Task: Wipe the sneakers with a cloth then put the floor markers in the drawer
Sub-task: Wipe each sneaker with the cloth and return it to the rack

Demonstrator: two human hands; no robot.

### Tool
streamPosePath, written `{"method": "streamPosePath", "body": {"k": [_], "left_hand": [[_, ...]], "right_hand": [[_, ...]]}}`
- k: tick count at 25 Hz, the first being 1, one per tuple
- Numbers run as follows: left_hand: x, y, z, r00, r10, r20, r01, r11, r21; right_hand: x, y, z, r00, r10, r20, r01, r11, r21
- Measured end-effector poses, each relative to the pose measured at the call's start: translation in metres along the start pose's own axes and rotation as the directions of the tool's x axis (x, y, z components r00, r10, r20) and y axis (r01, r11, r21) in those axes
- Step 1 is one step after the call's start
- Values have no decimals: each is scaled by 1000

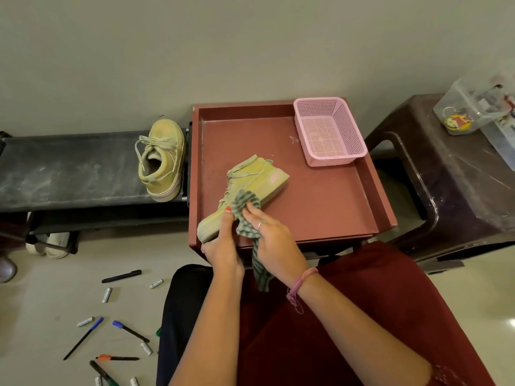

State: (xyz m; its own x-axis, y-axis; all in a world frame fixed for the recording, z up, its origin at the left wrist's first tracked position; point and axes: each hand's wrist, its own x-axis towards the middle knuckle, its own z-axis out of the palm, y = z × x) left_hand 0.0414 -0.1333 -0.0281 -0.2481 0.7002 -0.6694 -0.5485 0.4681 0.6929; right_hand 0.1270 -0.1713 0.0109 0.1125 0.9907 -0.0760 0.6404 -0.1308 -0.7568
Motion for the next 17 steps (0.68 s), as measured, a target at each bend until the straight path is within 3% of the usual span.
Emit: {"method": "streamPosePath", "body": {"k": [2,5,8,12,17], "left_hand": [[1,5,-1,1000,-19,-9,18,999,-48],[5,11,-3,997,-68,42,73,990,-121],[7,11,-4,989,-99,111,115,982,-149],[5,16,-2,974,-75,213,145,931,-334],[8,19,-4,955,27,295,116,882,-457]], "right_hand": [[5,3,-22,999,6,-45,-8,999,-39],[27,22,-68,946,132,-297,-159,985,-66],[51,36,-89,931,223,-288,-242,970,-34],[51,22,-71,961,111,-255,-127,991,-46],[29,16,-63,916,-174,-360,1,902,-433]]}}
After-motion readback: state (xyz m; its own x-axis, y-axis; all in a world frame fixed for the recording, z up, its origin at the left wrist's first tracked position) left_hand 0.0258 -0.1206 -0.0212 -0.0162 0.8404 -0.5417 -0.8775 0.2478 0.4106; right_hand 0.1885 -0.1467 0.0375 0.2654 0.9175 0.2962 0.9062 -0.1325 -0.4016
